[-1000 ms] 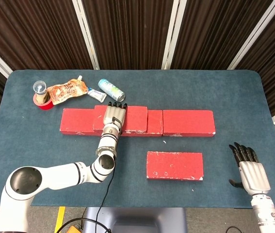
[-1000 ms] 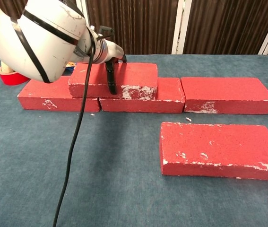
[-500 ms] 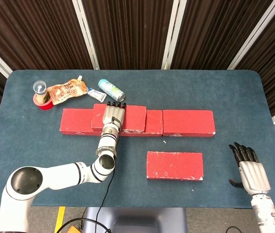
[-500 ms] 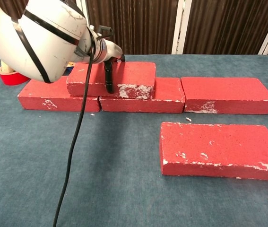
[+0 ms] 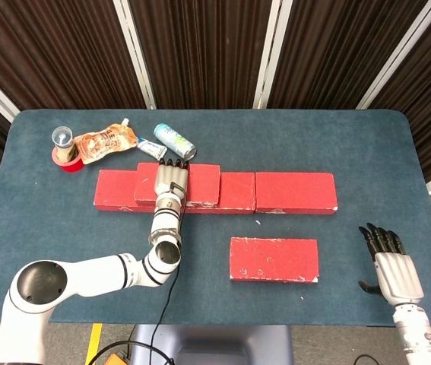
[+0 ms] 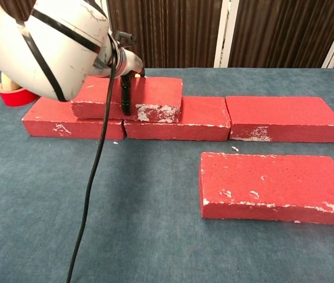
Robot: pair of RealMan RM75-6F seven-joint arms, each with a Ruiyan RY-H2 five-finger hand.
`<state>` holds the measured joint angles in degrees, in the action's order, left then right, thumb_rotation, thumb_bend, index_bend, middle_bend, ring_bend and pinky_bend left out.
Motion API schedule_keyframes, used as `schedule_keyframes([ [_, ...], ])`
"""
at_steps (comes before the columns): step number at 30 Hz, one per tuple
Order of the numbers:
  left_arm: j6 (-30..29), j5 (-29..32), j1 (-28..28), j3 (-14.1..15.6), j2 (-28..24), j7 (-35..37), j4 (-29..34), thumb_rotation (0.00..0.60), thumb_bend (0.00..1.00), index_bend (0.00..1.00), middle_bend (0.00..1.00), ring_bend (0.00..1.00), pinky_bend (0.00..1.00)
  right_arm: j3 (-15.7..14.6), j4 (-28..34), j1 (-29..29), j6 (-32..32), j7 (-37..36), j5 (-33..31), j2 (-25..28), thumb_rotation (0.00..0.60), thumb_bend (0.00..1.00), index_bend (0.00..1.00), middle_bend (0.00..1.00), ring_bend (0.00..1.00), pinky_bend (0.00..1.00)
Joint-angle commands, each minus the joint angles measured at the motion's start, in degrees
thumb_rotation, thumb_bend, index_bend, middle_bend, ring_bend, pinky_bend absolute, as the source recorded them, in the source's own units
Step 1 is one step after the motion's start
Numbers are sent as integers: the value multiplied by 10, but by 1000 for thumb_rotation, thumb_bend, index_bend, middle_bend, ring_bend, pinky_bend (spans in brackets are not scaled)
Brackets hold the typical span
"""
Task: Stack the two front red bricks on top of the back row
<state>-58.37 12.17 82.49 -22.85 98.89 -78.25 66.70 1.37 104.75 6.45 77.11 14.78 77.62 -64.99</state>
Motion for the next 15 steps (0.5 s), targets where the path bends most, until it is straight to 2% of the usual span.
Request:
schedule_keyframes([
  [1,-5,2,-1,-3,1,-5,-1,600,266,0,0,0,45,0,0,0,0,0,0,0,600,0,146,115,44,0],
  [15,-2,4,-9,-19,4,-9,5,600,257,0,0,0,45,0,0,0,0,1,-1,-1,600,0,146,116,44,0],
])
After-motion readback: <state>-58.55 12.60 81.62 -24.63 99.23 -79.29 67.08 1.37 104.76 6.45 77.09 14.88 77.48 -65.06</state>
